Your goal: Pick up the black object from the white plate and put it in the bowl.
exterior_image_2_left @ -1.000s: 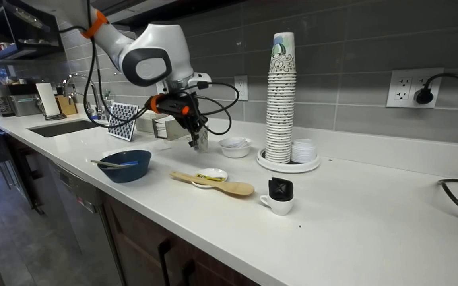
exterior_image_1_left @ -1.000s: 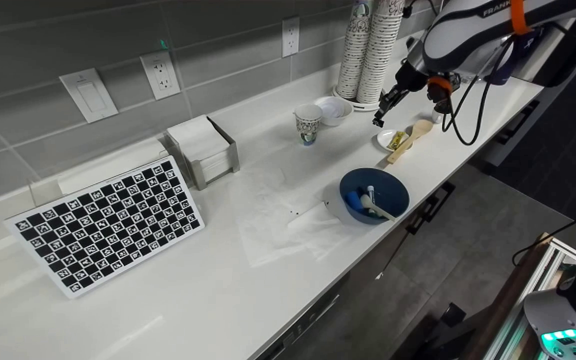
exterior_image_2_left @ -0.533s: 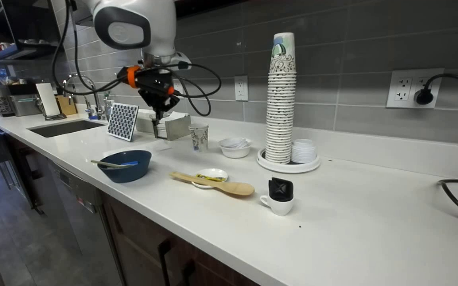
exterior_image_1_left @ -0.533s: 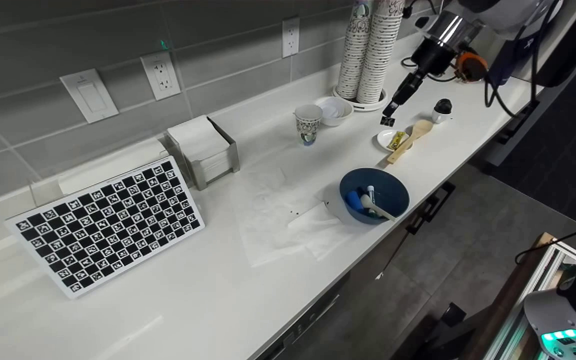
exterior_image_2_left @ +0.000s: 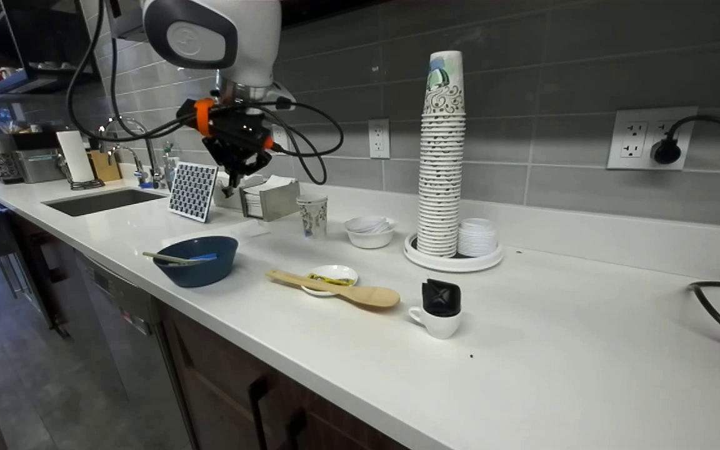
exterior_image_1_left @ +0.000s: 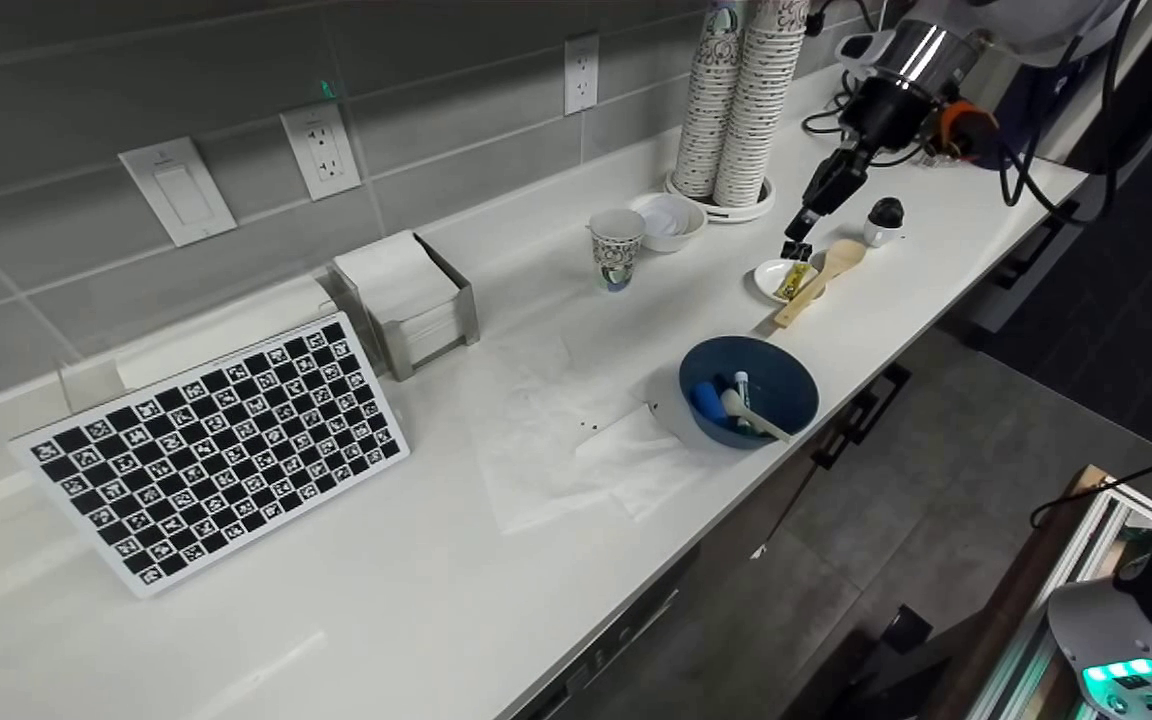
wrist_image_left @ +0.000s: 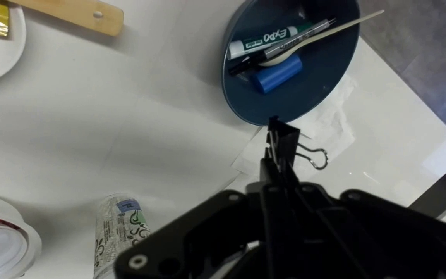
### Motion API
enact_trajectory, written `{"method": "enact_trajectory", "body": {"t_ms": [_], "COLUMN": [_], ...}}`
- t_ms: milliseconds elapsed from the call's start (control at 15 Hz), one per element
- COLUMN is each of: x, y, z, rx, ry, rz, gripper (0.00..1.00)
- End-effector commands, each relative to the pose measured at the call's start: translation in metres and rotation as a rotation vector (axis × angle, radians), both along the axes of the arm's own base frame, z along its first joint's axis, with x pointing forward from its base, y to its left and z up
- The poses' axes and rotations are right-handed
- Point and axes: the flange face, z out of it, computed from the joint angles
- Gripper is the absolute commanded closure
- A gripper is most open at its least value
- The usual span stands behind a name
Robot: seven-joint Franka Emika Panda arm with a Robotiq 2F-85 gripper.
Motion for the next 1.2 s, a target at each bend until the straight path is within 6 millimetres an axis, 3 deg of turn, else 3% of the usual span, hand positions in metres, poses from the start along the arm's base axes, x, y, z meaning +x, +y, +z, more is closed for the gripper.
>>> {"method": "enact_trajectory", "body": {"t_ms": [0, 333, 533, 800, 1133], "x": [-0.021, -0.036, -0.036, -0.038, -0.047], "y": [0.017, 0.066, 0.093, 0.127, 0.145], "z": [0.006, 0.007, 0.001, -0.022, -0.056], "rx": [0.083, 0.143, 0.082, -0.033, -0.15], "ry": [0.002, -0.016, -0.107, -0.159, -0.134], "rz": [0.063, 0.093, 0.065, 0.134, 0.245], "gripper": [0.99, 0.99, 0.99, 0.99, 0.99]}}
